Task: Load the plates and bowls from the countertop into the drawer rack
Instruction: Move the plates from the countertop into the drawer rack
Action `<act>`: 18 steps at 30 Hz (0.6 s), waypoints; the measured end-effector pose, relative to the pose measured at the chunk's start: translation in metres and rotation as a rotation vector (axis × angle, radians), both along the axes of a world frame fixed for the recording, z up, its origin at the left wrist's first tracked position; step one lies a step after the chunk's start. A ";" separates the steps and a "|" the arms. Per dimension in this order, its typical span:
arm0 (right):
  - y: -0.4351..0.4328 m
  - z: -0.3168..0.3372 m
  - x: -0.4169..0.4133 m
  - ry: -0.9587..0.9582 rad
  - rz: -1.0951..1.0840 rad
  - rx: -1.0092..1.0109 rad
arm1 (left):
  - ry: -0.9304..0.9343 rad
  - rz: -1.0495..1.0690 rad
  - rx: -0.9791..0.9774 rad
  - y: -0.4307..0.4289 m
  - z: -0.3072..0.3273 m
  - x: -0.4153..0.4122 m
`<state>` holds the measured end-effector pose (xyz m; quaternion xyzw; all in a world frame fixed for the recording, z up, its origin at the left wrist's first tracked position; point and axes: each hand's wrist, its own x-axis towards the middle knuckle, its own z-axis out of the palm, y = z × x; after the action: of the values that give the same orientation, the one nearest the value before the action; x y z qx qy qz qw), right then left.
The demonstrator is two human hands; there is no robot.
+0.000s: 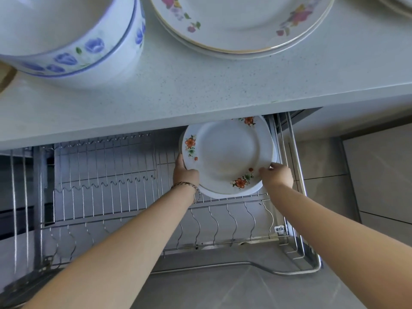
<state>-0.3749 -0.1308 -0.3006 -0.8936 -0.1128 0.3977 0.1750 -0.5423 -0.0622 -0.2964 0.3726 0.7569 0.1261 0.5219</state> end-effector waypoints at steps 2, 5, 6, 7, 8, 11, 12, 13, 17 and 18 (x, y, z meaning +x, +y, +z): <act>0.001 0.000 -0.005 0.006 -0.021 -0.009 | -0.004 0.028 -0.039 0.002 0.000 0.004; -0.003 0.000 -0.006 0.004 -0.016 0.024 | -0.058 0.012 -0.129 0.010 0.001 0.001; -0.006 0.001 -0.006 0.016 0.000 0.026 | -0.075 -0.007 -0.150 0.011 0.002 -0.002; -0.009 0.005 -0.006 0.041 0.029 0.008 | -0.049 -0.064 -0.163 0.010 0.007 -0.004; -0.013 0.010 -0.006 0.063 0.074 -0.033 | 0.014 -0.144 -0.186 0.007 0.014 -0.007; -0.013 0.038 -0.002 0.174 0.306 -0.245 | 0.251 -0.410 -0.209 0.007 0.043 -0.008; -0.009 0.052 0.002 0.203 0.395 -0.267 | 0.271 -0.536 -0.183 0.010 0.056 -0.003; -0.009 0.068 0.006 0.220 0.463 -0.268 | 0.246 -0.660 -0.158 0.008 0.075 0.001; 0.002 0.156 0.040 0.070 0.644 -0.165 | 0.181 -0.989 -0.060 0.010 0.158 0.036; 0.005 0.171 0.048 0.025 0.676 -0.148 | 0.184 -1.045 -0.051 0.009 0.169 0.044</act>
<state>-0.3272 -0.1254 -0.1297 -0.8110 -0.3713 0.4511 -0.0305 -0.4979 -0.0534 -0.1271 0.6968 0.5157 -0.2024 0.4555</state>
